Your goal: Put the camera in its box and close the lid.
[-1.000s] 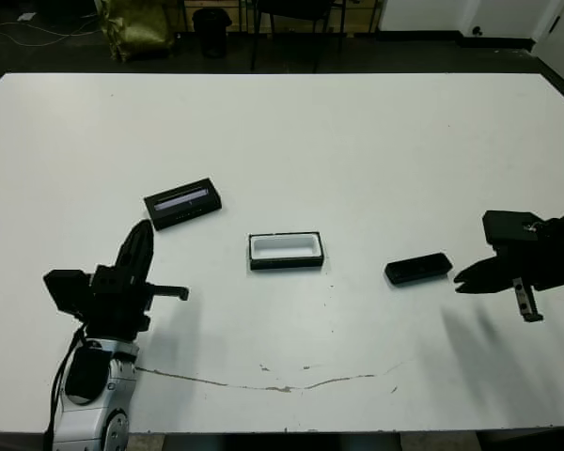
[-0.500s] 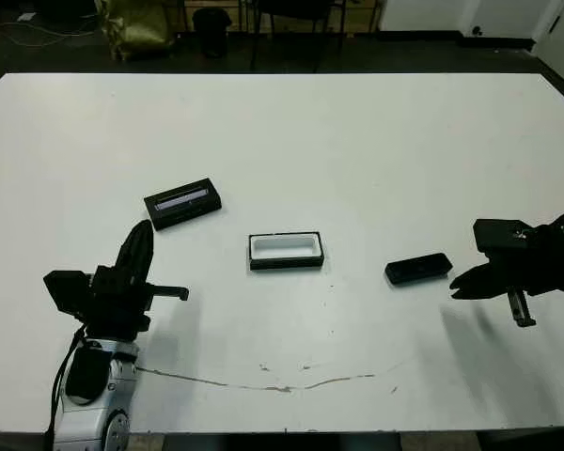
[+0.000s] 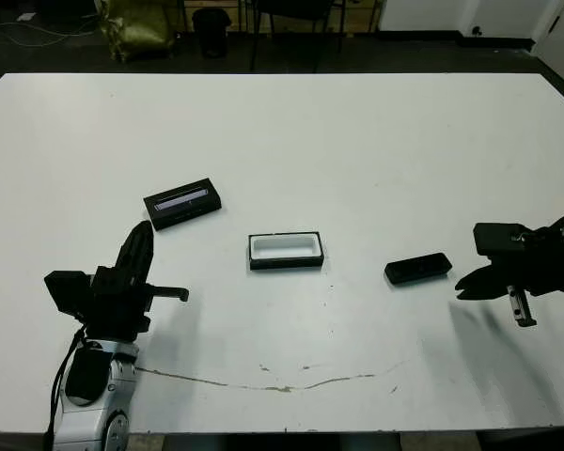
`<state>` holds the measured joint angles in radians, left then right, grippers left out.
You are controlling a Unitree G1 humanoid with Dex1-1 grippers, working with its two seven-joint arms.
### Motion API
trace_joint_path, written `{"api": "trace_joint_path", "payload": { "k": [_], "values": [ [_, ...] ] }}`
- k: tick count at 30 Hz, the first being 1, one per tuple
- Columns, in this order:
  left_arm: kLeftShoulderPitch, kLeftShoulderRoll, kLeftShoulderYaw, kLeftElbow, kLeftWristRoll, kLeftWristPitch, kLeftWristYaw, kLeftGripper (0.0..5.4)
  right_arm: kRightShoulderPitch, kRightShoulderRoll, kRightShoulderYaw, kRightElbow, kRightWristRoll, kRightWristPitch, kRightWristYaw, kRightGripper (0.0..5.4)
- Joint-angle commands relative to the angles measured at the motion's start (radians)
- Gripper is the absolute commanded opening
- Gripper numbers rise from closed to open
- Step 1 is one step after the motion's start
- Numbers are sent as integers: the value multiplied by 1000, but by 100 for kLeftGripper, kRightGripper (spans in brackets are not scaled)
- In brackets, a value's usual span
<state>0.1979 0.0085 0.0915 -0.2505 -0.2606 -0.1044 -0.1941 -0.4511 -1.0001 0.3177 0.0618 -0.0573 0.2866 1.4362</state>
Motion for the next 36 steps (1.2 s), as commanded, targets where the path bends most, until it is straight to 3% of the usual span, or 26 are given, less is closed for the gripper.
{"api": "trace_joint_path", "payload": {
  "k": [1,9,13,16,18,21,27,36],
  "values": [
    [11,10,4,11,6,7,5,2,-7,15,14,26,-14,-9,-6,0],
    [8,11,5,19,6,-2,-1,2,-7,31,14,67,-31,-67,-28,0],
    [13,7,6,5,-1,18,8,2,-23,48,28,97,-43,-62,-24,0],
    [19,7,4,-8,4,26,16,2,-38,14,27,-15,-56,23,5,0],
    [17,9,4,-2,4,18,12,2,-22,-8,-14,-95,-44,-52,-11,0],
    [12,8,6,7,3,13,11,2,-67,17,45,-56,-108,-35,-7,0],
    [15,9,6,9,0,6,5,2,-40,53,65,-20,-180,-40,-95,0],
    [14,7,4,6,4,10,9,2,-59,110,106,170,-254,-161,-174,0]
  ]
}}
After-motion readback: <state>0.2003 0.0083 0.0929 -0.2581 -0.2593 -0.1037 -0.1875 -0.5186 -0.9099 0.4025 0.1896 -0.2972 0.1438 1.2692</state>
